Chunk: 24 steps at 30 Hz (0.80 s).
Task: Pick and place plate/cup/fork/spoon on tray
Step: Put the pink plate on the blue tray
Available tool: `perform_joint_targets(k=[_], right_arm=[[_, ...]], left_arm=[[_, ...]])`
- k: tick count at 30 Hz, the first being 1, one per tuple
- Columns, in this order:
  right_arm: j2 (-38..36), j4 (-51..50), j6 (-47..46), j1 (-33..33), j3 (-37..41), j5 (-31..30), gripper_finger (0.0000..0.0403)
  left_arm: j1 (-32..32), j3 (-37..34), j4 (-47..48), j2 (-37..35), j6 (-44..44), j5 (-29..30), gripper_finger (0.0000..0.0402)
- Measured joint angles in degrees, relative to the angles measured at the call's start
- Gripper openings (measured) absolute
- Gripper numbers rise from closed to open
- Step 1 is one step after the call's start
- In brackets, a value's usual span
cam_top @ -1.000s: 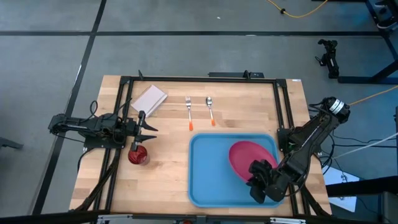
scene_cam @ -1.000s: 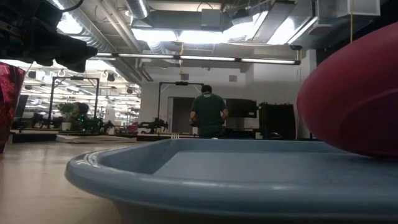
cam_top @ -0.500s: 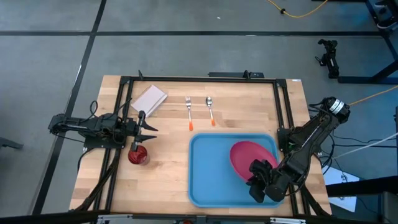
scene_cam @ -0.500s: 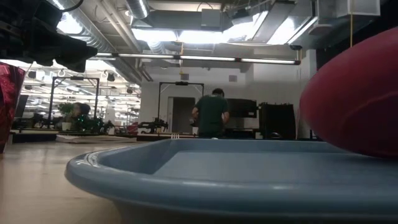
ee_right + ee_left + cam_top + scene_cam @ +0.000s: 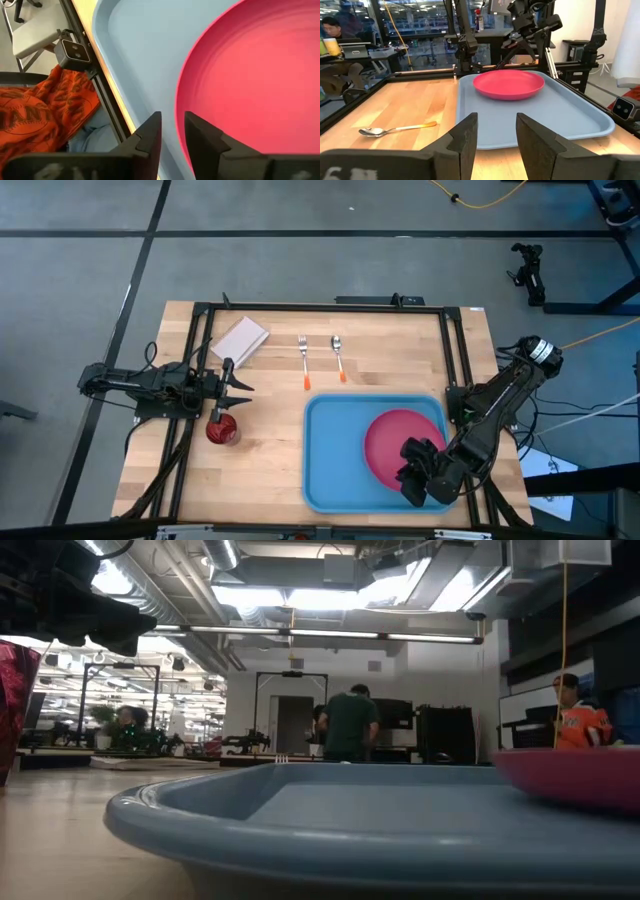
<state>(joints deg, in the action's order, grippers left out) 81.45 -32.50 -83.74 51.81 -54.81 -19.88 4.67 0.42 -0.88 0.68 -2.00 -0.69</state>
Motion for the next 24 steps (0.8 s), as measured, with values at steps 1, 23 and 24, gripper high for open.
perform_joint_targets(k=[1,23,24], right_arm=[[0.0,-0.01,0.06,0.0,0.0,-0.07,0.0088],[-7.82,-9.98,23.04,-12.03,-0.04,-27.22,0.0088],[-8.54,-12.26,21.95,-13.68,-0.04,-27.36,0.0088]], left_arm=[[0.0,-0.02,0.01,0.01,0.0,0.0,0.0127],[-0.01,-0.02,0.01,0.01,0.0,0.02,0.0127],[0.0,0.0,0.0,0.01,0.01,0.02,0.0127]])
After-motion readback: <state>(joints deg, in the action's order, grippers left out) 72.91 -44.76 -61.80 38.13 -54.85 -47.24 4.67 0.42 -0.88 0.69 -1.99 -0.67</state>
